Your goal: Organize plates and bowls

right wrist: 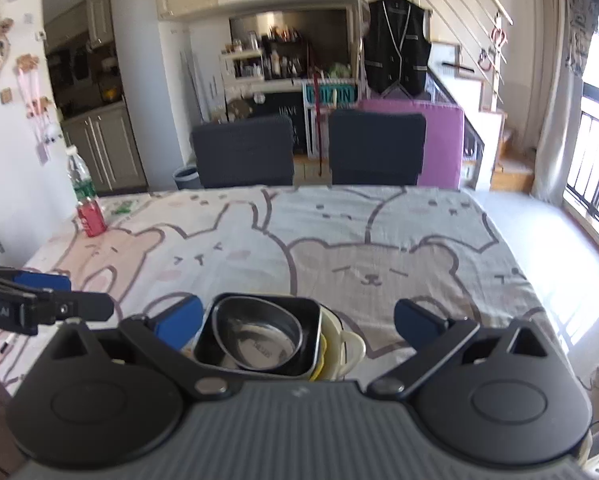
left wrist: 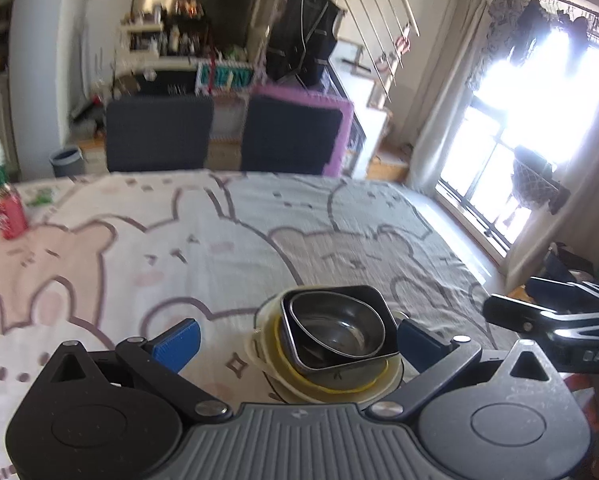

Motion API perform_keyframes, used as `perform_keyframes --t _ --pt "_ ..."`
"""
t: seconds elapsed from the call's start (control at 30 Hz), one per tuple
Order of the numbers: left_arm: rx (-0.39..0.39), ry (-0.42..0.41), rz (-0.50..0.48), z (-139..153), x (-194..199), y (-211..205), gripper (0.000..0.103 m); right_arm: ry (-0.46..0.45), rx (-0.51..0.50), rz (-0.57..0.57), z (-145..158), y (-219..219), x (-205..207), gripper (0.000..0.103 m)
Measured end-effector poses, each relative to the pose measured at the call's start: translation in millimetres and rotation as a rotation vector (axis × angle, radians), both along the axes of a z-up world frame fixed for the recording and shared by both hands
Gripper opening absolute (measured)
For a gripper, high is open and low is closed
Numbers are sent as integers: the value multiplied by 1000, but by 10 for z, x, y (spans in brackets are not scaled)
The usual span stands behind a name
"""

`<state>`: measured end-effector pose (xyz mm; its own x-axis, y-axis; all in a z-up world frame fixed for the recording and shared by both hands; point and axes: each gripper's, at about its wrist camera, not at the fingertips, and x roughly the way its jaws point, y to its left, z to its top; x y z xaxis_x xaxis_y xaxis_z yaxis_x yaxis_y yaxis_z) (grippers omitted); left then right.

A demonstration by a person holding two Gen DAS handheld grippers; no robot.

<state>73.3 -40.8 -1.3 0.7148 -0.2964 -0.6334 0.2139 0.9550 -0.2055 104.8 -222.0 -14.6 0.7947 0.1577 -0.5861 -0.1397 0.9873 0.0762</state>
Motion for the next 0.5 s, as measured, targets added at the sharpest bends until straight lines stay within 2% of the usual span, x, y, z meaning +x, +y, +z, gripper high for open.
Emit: perform_keyframes --t 0.23,0.5 --pt "80 -113 50 50 -481 -27 103 -94 21 29 16 -5 -423 103" --pt "148 -205 112 -2 -868 -46 103 -148 14 -13 -90 -5 -722 103"
